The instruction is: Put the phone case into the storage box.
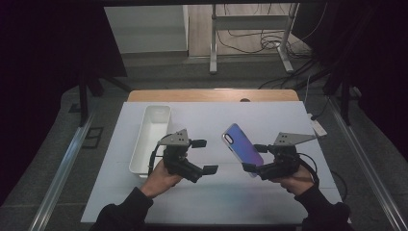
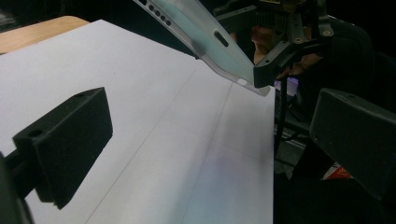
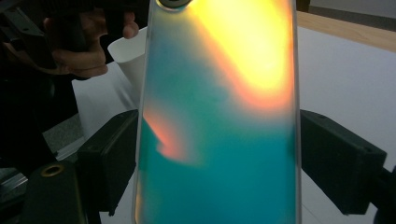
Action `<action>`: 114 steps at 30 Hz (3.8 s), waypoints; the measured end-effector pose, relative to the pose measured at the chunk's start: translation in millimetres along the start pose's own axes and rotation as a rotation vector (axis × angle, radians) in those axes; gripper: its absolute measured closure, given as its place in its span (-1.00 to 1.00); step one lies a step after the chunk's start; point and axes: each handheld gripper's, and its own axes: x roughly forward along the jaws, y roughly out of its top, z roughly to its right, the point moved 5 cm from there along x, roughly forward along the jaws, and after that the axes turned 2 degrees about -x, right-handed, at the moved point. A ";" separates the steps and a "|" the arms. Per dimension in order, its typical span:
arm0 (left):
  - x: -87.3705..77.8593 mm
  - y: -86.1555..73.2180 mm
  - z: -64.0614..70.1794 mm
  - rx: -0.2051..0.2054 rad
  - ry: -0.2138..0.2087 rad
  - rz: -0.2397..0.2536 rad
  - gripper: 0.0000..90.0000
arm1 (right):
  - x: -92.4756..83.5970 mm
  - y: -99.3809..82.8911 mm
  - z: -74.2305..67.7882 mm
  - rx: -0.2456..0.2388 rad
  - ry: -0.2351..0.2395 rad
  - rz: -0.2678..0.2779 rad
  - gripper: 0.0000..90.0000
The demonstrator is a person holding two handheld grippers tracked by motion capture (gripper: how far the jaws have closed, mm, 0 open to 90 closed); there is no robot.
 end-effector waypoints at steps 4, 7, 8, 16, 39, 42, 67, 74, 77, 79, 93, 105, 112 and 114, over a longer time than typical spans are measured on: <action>3.0 1.7 0.7 0.002 -0.010 0.001 -1.00 | 0.5 0.8 -2.2 -0.007 0.009 0.007 -0.62; 5.5 3.0 1.0 -0.001 -0.019 0.004 -1.00 | 1.4 1.6 -4.7 -0.012 0.020 0.014 -0.62; 6.4 3.5 1.0 -0.001 -0.022 0.004 -1.00 | 1.5 1.7 -5.4 -0.013 0.022 0.012 -0.62; 13.4 7.1 3.7 0.006 -0.055 -0.004 -1.00 | 3.7 3.1 -9.1 -0.018 0.043 0.022 -0.62; 17.3 12.1 12.6 0.036 -0.178 -0.014 -0.05 | 6.5 6.1 -17.5 -0.024 0.094 0.045 -0.62; 16.9 12.0 13.9 0.035 -0.199 -0.015 0.13 | 6.8 5.9 -18.1 -0.025 0.094 0.044 -0.62; 17.8 8.1 12.2 0.013 -0.284 -0.032 0.78 | 13.2 2.1 -22.8 -0.059 0.119 0.002 -0.63; 19.3 6.1 12.3 0.018 -0.330 -0.038 0.88 | 17.0 -0.7 -23.1 -0.065 0.139 -0.026 -0.63; 21.8 5.5 16.1 0.045 -0.337 -0.049 0.92 | 19.5 -3.2 -23.0 -0.066 0.168 -0.047 -0.64; 23.3 5.8 18.4 0.050 -0.347 -0.050 0.94 | 21.6 -4.7 -23.2 -0.062 0.188 -0.058 -0.63; 26.6 1.0 12.4 0.059 -0.214 -0.114 0.96 | 26.4 -11.7 -20.4 -0.069 0.144 -0.115 -0.86; 20.7 -2.2 7.0 0.053 -0.132 -0.142 0.96 | 25.6 -16.9 -14.4 -0.068 0.075 -0.149 -0.93; 14.1 -2.0 0.9 0.035 -0.091 -0.137 0.96 | 24.5 -18.5 -14.2 -0.068 0.046 -0.155 -0.93; 12.7 -2.0 -0.9 0.035 -0.073 -0.138 0.96 | 23.8 -18.5 -14.0 -0.064 0.033 -0.152 -0.93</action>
